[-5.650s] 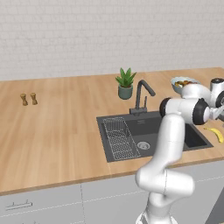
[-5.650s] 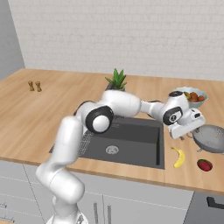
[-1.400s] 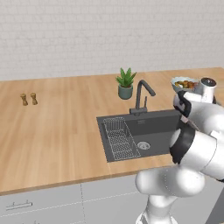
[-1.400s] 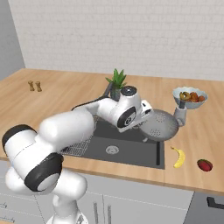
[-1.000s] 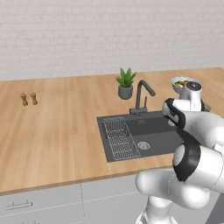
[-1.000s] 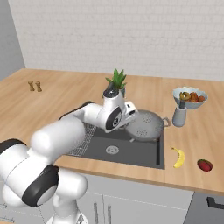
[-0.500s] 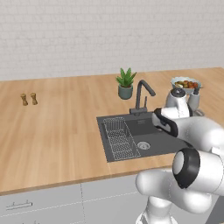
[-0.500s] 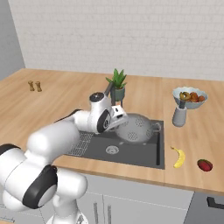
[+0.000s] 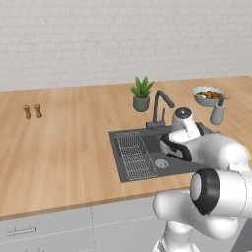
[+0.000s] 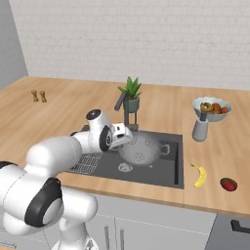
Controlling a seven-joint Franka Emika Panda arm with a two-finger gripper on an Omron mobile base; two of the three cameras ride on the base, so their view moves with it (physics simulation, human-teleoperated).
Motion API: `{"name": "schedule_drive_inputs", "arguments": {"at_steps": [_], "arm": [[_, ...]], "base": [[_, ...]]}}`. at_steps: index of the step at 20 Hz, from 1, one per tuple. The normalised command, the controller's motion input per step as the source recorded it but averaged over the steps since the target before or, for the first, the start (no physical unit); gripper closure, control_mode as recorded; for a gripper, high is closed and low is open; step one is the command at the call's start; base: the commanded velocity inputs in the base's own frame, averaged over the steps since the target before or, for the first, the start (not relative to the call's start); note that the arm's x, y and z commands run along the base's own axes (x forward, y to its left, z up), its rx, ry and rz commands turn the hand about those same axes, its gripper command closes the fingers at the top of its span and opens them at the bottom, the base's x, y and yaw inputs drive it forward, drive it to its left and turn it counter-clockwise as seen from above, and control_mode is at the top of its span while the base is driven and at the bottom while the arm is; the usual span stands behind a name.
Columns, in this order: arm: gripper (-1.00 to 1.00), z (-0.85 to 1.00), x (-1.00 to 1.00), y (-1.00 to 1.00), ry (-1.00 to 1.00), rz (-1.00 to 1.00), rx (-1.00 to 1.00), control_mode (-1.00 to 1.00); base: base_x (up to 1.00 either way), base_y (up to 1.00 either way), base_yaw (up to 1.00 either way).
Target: Put the colander in the sink, put the banana, mango in the colander, and turn on the sink faucet and pour water over the colander.
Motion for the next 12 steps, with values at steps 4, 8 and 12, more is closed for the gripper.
{"name": "schedule_drive_inputs", "arguments": {"at_steps": [4,8,12], "arm": [[1.00,-0.17,0.06,0.40,0.00,-0.10,0.00,-1.00],[1.00,-0.13,0.10,0.29,0.00,-0.09,0.00,-1.00],[1.00,-0.17,0.06,0.29,0.00,-0.07,0.00,-1.00]], "base": [[0.00,0.00,0.00],[0.00,0.00,0.00],[0.00,0.00,0.00]]}}
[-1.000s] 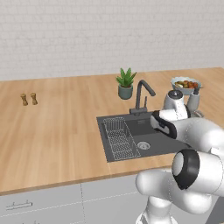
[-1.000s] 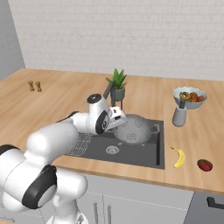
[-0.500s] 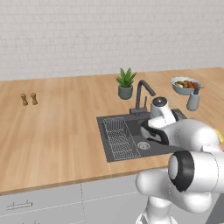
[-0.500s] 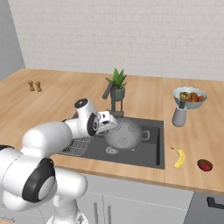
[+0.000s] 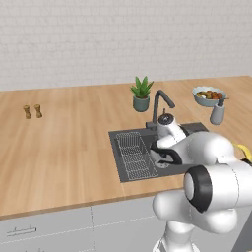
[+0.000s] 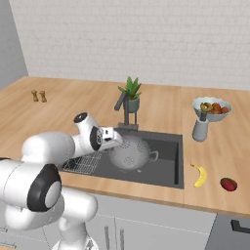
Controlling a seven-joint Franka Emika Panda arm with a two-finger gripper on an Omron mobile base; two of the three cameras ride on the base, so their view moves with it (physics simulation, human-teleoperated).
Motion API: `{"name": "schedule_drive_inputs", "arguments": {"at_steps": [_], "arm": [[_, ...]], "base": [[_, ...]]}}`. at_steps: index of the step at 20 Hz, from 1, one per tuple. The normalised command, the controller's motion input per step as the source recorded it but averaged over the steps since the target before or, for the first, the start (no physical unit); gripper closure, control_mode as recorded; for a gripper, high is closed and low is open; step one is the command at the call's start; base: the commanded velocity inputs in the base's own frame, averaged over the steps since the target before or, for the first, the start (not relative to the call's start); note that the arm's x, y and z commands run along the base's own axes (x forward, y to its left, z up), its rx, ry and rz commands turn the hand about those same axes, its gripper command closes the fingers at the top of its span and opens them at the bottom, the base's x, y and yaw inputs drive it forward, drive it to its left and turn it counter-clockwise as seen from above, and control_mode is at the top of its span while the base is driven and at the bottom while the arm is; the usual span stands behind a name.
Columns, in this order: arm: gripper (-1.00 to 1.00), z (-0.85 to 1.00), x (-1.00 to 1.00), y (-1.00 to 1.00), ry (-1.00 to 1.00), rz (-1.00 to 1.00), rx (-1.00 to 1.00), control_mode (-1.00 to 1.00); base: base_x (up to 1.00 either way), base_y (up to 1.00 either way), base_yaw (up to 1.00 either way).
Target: Put the colander in the sink, put the banana, mango in the colander, and turn on the sink faucet and pour water over the colander.
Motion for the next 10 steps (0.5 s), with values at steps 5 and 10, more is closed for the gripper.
{"name": "schedule_drive_inputs", "arguments": {"at_steps": [5,10], "arm": [[1.00,-0.19,0.11,0.24,0.00,-0.06,0.00,-1.00],[1.00,-0.09,0.36,0.07,0.00,-0.03,0.00,-1.00]], "base": [[0.00,0.00,0.00],[0.00,0.00,0.00]]}}
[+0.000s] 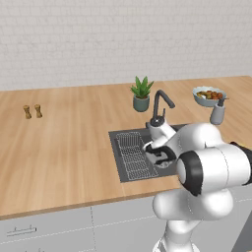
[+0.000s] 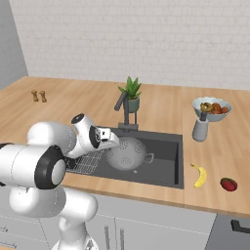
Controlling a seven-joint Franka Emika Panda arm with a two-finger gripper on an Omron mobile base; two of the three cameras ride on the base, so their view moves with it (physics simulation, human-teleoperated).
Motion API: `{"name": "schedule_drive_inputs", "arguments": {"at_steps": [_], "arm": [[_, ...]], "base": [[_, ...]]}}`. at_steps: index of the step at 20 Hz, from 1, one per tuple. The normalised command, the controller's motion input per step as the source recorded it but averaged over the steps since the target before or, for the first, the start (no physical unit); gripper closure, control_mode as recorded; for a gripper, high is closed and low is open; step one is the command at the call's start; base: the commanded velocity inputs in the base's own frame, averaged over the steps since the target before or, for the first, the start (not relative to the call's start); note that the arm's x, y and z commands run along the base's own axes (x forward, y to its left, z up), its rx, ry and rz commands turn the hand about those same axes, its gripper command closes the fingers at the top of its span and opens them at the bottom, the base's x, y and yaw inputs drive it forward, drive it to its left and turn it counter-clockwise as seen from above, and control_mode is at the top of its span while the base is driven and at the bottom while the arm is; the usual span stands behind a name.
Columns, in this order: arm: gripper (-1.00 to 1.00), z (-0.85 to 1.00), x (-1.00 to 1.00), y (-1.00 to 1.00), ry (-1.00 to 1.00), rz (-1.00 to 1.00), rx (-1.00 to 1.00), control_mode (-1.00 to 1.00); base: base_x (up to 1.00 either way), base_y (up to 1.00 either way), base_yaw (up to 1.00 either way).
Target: Put the colander in the sink, put the banana, mango in the colander, and turn on the sink faucet and pour water over the colander.
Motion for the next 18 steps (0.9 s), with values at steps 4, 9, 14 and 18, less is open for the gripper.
{"name": "schedule_drive_inputs", "arguments": {"at_steps": [4,9,14,18], "arm": [[1.00,-0.05,0.34,0.00,0.00,-0.02,0.00,-1.00],[1.00,-0.17,0.22,0.00,0.00,-0.02,0.00,-1.00],[1.00,-0.17,0.26,0.00,0.01,-0.01,0.01,-1.00],[1.00,-0.13,0.12,0.00,0.02,0.00,0.05,-1.00]], "base": [[0.00,0.00,0.00],[0.00,0.00,0.00],[0.00,0.00,0.00],[0.00,0.00,0.00]]}}
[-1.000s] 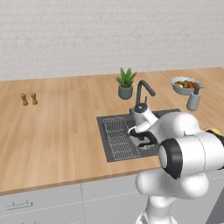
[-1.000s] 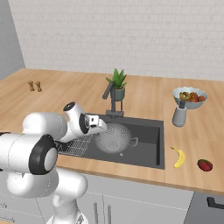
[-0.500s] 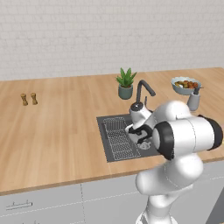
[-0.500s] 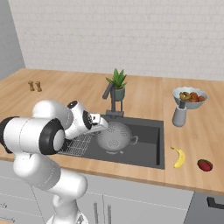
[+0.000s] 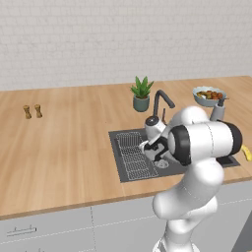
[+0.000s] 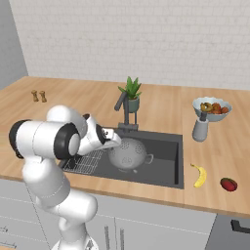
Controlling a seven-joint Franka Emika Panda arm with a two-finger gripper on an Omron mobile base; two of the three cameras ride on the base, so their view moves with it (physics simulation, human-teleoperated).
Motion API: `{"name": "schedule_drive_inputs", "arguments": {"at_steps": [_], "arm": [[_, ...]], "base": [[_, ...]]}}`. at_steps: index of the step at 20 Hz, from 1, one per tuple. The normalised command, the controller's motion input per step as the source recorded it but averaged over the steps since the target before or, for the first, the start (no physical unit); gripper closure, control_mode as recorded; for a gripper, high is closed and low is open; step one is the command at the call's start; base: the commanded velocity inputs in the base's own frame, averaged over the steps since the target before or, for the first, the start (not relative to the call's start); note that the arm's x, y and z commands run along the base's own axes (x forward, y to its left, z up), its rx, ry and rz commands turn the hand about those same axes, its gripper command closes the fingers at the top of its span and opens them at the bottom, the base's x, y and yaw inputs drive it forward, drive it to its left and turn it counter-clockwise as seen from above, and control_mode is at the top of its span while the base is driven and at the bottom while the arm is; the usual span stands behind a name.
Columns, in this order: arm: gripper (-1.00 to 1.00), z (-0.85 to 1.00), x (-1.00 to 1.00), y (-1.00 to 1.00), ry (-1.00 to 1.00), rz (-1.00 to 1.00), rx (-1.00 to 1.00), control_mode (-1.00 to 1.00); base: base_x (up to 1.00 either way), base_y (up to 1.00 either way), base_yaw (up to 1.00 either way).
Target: Put the colander in the sink, put the banana, mango in the colander, and turn on the sink faucet and pour water over the colander.
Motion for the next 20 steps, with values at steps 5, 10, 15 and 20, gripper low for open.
{"name": "schedule_drive_inputs", "arguments": {"at_steps": [5,10,15,20], "arm": [[1.00,-0.14,0.00,0.00,0.02,0.00,0.06,-1.00],[1.00,-0.08,0.01,-0.04,0.02,0.00,0.06,-1.00],[1.00,-0.08,0.01,-0.07,0.02,0.00,0.03,-1.00],[1.00,-0.13,0.00,-0.08,0.05,0.00,0.01,-1.00]], "base": [[0.00,0.00,0.00],[0.00,0.00,0.00],[0.00,0.00,0.00],[0.00,0.00,0.00]]}}
